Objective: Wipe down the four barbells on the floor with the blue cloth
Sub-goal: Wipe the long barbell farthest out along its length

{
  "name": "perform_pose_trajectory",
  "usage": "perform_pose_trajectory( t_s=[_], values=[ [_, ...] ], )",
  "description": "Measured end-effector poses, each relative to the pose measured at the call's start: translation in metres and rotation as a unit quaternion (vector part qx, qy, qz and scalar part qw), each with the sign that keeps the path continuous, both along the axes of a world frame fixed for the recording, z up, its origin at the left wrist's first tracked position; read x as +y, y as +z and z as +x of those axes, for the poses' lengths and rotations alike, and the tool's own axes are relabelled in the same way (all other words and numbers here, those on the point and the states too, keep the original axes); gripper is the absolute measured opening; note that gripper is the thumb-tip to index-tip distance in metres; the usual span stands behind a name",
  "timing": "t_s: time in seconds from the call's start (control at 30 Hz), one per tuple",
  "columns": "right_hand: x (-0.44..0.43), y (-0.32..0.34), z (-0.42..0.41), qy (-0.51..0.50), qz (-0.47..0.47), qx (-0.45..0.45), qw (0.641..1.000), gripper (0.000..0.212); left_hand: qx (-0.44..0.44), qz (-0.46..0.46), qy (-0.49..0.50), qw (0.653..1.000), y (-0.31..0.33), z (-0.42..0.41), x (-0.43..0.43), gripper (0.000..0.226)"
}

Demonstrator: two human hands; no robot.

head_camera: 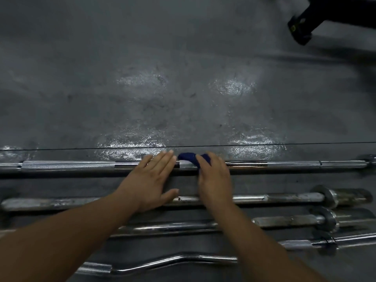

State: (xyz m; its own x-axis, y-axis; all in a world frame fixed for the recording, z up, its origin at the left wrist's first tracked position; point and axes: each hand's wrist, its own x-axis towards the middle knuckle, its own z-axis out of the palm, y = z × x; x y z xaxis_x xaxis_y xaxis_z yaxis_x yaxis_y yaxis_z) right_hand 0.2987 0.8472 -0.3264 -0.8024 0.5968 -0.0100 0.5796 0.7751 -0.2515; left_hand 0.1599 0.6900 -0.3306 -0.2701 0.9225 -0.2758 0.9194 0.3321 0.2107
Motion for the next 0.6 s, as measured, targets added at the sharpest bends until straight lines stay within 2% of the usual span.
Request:
perform_pose_trajectory(
  t_s=[0.07, 0.2, 0.27, 0.37, 0.4, 0.47, 0.6],
  values=[
    [0.036, -0.002, 0.025, 0.016, 0.022, 0.002, 1.0, 0.042, 0.001, -0.004, 0.025, 1.0, -0.001, -0.009, 0.012, 0.095],
    [0.056, -0.011, 0.029, -0.198, -0.005, 0.037, 0.98, 0.04, 0.017, -0.03, 0.035, 0.999, -0.005, -0.029, 0.035, 0.1],
    [0.022, -0.01, -0.004, -0.166, 0.003, 0.059, 0.984, 0.039, 0.027, -0.035, 0.028, 0.999, -0.005, -0.033, 0.038, 0.102],
    [-0.011, -0.003, -0.026, 0.029, 0.008, 0.038, 0.999, 0.046, 0.028, -0.012, 0.021, 0.999, 0.001, -0.033, 0.033, 0.104],
    [-0.002, -0.001, -0.023, 0.062, 0.003, 0.027, 0.998, 0.048, 0.029, -0.009, 0.005, 1.0, 0.002, -0.03, 0.027, 0.104],
    [0.027, 0.0, -0.005, 0.044, 0.012, 0.008, 0.999, 0.048, 0.024, -0.009, -0.021, 0.999, 0.002, -0.023, 0.012, 0.102],
    [0.044, -0.011, 0.02, -0.095, 0.032, 0.036, 0.994, 0.048, 0.03, -0.008, -0.029, 0.999, -0.007, -0.015, -0.004, 0.097]
  ],
)
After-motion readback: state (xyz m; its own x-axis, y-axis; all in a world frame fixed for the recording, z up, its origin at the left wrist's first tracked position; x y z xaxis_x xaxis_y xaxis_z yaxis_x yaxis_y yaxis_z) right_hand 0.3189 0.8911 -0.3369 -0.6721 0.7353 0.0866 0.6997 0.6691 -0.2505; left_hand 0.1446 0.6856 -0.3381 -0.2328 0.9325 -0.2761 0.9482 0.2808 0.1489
